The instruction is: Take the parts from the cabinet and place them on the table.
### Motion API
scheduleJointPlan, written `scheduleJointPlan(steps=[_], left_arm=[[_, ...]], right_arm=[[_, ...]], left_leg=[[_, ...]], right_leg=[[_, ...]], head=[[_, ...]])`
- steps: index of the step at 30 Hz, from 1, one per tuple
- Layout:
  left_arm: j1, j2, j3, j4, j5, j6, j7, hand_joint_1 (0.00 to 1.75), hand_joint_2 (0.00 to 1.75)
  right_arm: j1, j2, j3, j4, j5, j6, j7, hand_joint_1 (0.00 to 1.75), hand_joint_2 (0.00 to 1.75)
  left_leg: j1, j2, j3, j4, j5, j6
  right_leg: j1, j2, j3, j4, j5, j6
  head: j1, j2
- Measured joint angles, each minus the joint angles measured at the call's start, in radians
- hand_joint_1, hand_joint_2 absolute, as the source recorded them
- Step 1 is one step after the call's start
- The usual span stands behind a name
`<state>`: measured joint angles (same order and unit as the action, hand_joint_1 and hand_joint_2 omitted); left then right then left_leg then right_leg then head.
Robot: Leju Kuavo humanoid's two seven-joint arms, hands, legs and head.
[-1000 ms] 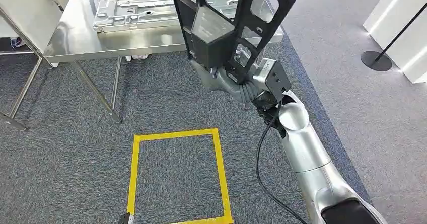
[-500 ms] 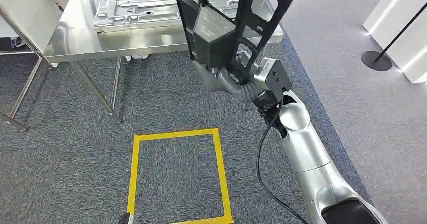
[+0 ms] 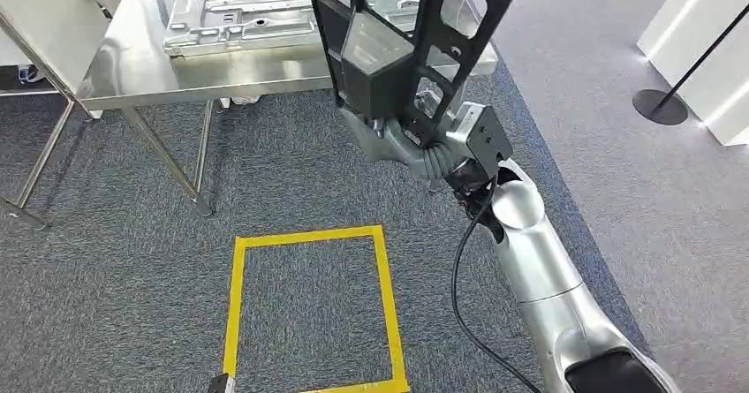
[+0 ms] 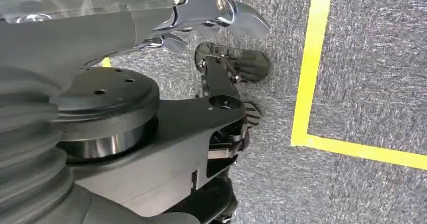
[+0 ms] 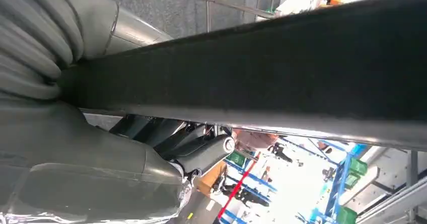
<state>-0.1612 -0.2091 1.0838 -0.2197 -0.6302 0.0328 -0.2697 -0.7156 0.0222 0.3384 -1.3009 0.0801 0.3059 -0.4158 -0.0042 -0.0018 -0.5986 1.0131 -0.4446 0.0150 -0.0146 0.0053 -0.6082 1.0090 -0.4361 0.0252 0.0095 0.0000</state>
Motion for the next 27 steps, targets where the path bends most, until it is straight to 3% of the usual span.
scheduleJointPlan(steps=[27], left_arm=[[0.000, 0.000, -0.001, 0.000, 0.002, -0.004, -0.016, 0.00, 1.75]], right_arm=[[0.012, -0.001, -0.003, -0.001, 0.000, 0.000, 0.008, 1.75, 1.75]], left_leg=[[0.000, 0.000, 0.000, 0.000, 0.000, 0.000]], right_leg=[[0.000, 0.000, 0.000, 0.000, 0.000, 0.000]], head=[[0.000, 0.000]])
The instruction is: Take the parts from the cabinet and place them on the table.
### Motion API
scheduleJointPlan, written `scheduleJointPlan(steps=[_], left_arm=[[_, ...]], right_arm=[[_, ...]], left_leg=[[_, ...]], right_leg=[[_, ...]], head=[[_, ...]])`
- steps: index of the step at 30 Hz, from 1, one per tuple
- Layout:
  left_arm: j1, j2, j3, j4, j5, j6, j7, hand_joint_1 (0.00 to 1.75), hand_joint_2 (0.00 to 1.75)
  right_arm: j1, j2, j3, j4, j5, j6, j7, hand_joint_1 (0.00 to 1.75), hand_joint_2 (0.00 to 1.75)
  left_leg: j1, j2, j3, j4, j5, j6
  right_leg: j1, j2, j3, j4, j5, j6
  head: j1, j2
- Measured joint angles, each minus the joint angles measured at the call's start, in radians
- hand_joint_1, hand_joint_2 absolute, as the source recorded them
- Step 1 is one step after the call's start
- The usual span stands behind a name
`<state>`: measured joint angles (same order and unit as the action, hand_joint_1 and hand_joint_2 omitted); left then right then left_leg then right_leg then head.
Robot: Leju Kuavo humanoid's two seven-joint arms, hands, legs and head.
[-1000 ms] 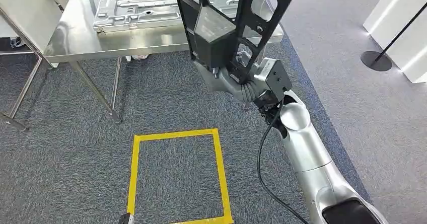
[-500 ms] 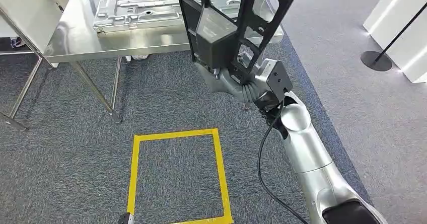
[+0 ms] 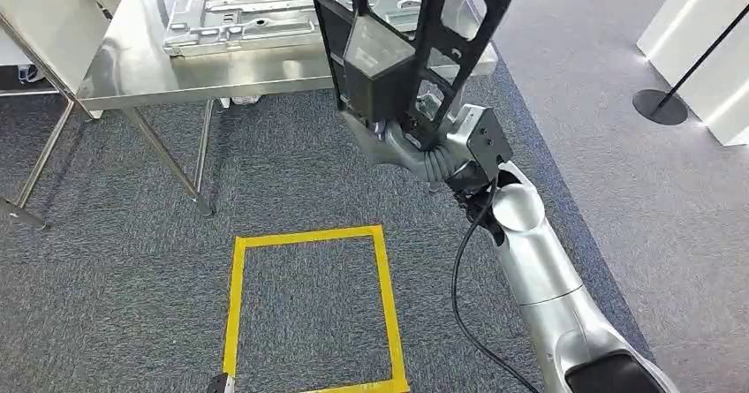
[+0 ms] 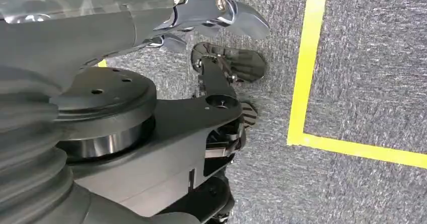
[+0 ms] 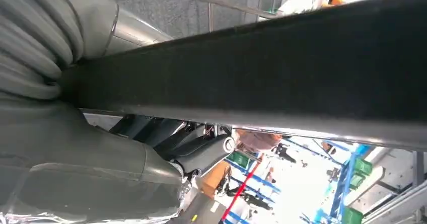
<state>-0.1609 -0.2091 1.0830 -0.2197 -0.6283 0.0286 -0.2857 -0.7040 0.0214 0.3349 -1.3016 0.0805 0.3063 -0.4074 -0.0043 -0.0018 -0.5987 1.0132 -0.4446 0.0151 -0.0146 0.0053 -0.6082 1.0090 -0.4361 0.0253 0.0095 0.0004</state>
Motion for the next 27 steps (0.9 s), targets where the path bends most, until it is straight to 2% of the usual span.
scheduleJointPlan(steps=[11, 27], left_arm=[[0.009, 0.000, 0.000, 0.000, 0.011, 0.000, -0.006, 0.00, 1.75], [0.040, 0.001, 0.013, 0.000, 0.034, 0.000, -0.034, 0.00, 1.75]], right_arm=[[-0.002, 0.003, 0.010, 0.005, 0.038, -0.019, 0.011, 1.75, 1.75], [-0.026, 0.044, 0.057, 0.016, 0.024, -0.035, 0.014, 1.75, 1.75]], left_leg=[[0.000, 0.000, -0.001, 0.000, 0.000, 0.000], [0.000, 0.000, -0.001, 0.000, 0.000, 0.000]], right_leg=[[0.000, 0.000, 0.000, 0.000, 0.000, 0.000], [0.000, -0.001, 0.000, 0.000, -0.001, 0.001]], head=[[0.000, 0.000], [0.000, 0.000]])
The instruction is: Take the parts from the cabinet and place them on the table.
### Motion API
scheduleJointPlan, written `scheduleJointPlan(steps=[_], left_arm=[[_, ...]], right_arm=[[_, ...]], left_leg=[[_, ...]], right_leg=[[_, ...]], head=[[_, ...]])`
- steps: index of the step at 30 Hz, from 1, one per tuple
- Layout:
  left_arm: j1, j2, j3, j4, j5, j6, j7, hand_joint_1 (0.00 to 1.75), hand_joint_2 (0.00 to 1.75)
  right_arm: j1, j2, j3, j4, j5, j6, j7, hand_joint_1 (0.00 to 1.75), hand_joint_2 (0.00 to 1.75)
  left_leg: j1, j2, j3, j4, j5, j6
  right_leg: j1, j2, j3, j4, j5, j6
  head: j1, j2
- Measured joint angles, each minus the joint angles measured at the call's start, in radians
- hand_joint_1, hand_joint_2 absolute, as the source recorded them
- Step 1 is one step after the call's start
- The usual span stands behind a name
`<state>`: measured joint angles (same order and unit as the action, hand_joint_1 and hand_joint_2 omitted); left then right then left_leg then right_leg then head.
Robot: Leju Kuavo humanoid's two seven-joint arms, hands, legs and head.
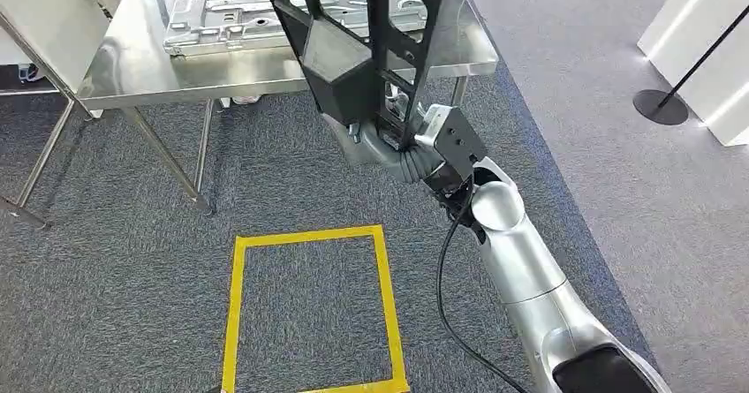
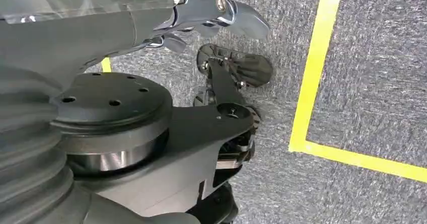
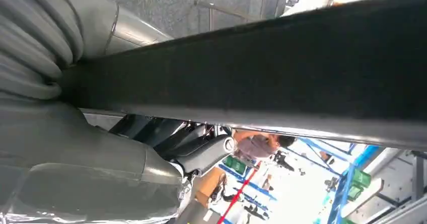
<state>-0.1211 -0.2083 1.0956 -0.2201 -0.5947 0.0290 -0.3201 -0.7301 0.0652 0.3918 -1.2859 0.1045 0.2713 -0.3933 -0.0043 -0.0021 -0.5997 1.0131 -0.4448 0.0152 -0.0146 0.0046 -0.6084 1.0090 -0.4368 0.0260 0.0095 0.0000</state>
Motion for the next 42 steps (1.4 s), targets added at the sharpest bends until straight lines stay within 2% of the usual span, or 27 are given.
scheduleJointPlan(steps=[23, 35, 42], left_arm=[[0.005, 0.001, 0.000, 0.000, -0.004, 0.007, 0.000, 0.00, 1.75], [0.004, -0.001, 0.001, 0.000, -0.002, 0.022, 0.003, 0.00, 1.75], [0.004, -0.003, 0.001, 0.000, -0.005, 0.022, 0.003, 0.00, 1.75]], right_arm=[[0.019, 0.000, 0.015, -0.013, 0.011, -0.021, -0.011, 1.75, 1.75], [-0.003, -0.001, 0.015, 0.053, 0.027, -0.024, -0.081, 1.75, 1.75], [-0.001, -0.002, 0.015, 0.059, 0.080, -0.062, -0.092, 1.75, 1.75]], left_leg=[[0.000, 0.000, 0.000, 0.000, 0.000, 0.000], [0.000, 0.000, 0.000, 0.000, 0.000, 0.000], [0.000, 0.000, 0.000, 0.000, 0.000, 0.000]], right_leg=[[0.000, 0.000, 0.000, 0.000, 0.000, 0.000], [0.000, 0.000, 0.000, 0.000, 0.000, 0.000], [0.000, 0.000, 0.000, 0.000, 0.000, 0.000]], head=[[0.000, 0.000], [0.000, 0.000], [0.000, 0.000]])
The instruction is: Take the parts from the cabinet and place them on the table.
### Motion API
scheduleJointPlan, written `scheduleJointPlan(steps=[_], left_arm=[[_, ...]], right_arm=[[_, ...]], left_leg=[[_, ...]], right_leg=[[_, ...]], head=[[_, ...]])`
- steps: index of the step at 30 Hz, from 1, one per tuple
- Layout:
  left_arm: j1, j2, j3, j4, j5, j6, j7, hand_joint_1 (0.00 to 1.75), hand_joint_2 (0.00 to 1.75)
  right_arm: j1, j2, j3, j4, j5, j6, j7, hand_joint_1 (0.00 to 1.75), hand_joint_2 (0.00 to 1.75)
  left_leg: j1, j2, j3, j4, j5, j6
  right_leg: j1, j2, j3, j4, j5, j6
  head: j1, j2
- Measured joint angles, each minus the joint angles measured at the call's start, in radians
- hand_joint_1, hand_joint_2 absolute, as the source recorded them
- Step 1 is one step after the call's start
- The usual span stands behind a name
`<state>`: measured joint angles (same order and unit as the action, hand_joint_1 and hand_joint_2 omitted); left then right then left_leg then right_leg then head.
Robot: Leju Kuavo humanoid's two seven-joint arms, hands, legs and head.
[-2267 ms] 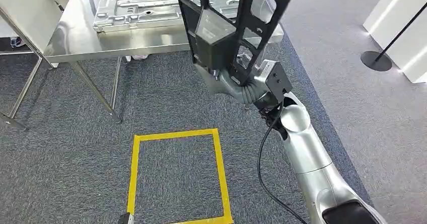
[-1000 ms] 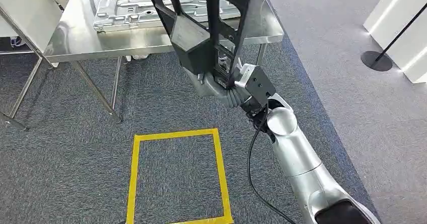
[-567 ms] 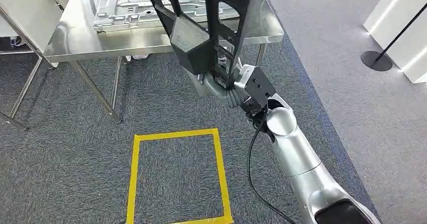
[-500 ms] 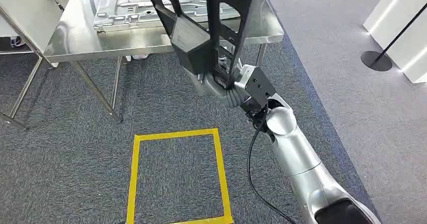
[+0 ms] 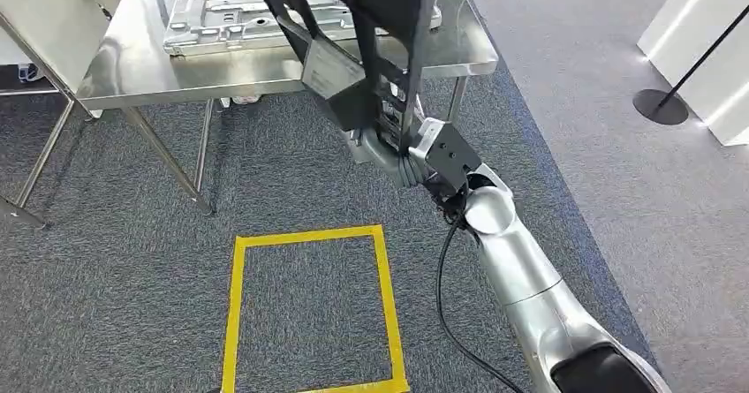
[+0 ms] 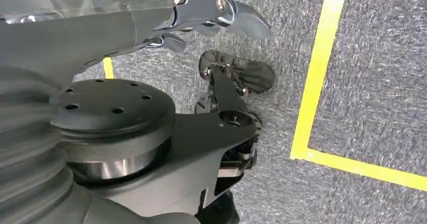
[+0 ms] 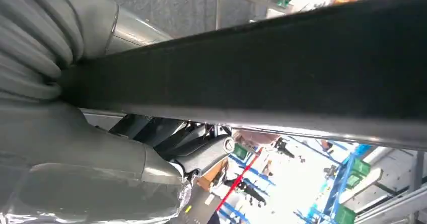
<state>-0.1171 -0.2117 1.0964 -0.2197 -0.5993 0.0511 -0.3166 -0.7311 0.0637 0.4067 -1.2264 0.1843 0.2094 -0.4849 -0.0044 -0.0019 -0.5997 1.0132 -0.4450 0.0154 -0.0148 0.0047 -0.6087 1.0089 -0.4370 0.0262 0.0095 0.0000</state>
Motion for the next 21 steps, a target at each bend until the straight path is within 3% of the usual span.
scheduleJointPlan(steps=[21], left_arm=[[-0.006, -0.009, -0.009, 0.000, -0.038, 0.010, 0.018, 0.00, 1.75]], right_arm=[[0.077, -0.031, 0.001, -0.064, 0.109, -0.087, -0.019, 1.75, 1.75]], left_leg=[[0.000, 0.000, 0.000, 0.000, 0.000, 0.000]], right_leg=[[0.000, 0.000, 0.000, 0.000, 0.000, 0.000]], head=[[0.000, 0.000]])
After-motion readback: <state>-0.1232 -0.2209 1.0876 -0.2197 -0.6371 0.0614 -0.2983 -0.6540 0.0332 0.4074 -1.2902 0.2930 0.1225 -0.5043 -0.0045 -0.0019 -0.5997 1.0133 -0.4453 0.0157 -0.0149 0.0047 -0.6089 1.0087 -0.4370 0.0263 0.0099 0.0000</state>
